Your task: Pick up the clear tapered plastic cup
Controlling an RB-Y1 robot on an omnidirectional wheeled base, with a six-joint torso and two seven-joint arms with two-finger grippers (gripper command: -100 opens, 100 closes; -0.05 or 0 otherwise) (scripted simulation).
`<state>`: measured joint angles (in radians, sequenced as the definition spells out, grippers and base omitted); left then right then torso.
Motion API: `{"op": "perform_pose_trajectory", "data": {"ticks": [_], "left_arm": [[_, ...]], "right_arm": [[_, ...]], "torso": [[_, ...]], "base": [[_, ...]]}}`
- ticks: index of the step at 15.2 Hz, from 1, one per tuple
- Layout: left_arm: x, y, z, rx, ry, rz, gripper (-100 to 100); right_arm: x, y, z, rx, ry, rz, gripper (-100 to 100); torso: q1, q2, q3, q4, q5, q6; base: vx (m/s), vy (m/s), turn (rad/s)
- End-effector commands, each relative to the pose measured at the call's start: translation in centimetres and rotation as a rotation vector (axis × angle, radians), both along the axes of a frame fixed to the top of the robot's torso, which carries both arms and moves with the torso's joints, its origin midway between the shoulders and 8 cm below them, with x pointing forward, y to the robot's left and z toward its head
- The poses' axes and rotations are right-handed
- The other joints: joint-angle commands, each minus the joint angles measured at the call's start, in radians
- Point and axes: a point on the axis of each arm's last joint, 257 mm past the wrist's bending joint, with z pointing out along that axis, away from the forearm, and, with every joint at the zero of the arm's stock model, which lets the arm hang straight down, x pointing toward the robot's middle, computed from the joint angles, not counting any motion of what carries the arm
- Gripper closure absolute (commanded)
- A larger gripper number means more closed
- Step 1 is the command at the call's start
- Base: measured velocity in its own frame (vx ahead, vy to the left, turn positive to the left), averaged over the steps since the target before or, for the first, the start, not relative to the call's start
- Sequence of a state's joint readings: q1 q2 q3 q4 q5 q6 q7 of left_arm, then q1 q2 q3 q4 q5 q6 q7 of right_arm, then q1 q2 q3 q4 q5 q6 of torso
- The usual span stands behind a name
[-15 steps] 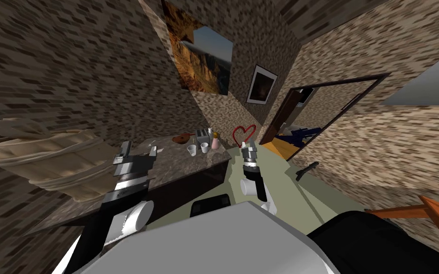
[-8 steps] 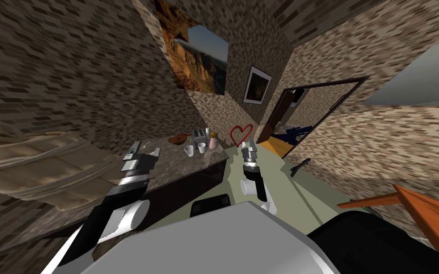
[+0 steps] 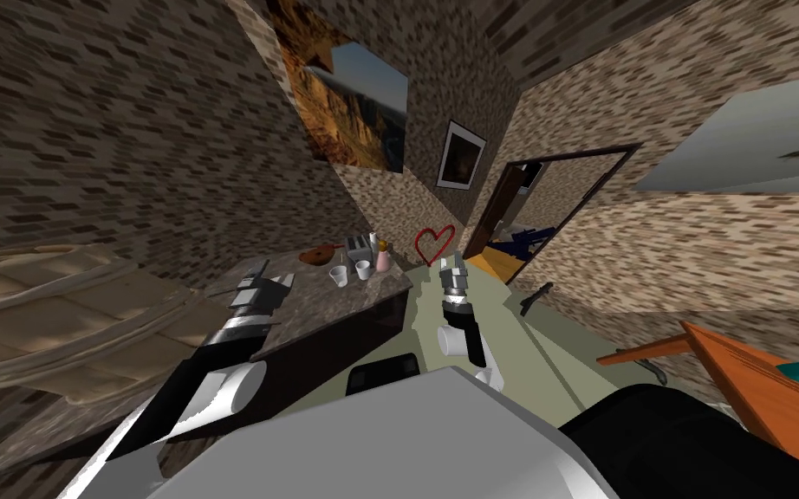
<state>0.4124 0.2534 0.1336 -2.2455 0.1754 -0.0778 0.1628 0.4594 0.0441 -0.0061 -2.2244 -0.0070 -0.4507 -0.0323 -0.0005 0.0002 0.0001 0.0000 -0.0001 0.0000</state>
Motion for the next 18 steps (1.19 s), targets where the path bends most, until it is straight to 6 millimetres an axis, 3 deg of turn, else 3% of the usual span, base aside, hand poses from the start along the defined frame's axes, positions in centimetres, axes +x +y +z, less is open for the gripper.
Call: {"op": "perform_pose_trajectory", "data": {"ticks": [1,6,18], "left_arm": [[0.8,0.7,-1.0,0.008,0.049,0.004,-100],[1.8,1.7,-2.9,0.009,0.130,0.016,-100],[4.0,6.0,-8.2,0.012,0.380,0.071,-100]], "right_arm": [[0.0,0.0,0.0,0.000,0.000,0.000,0],[0.0,0.0,0.0,0.000,0.000,0.000,0],[0.0,0.0,0.0,0.000,0.000,0.000,0]], "torso": [[0.000,0.000,0.000,0.000,0.000,0.000],[0.000,0.000,0.000,0.000,0.000,0.000],[0.000,0.000,0.000,0.000,0.000,0.000]], "base": [[-0.005,-0.015,-0.107],[-0.003,-0.013,-0.084],[-0.001,-0.015,-0.103]]}}
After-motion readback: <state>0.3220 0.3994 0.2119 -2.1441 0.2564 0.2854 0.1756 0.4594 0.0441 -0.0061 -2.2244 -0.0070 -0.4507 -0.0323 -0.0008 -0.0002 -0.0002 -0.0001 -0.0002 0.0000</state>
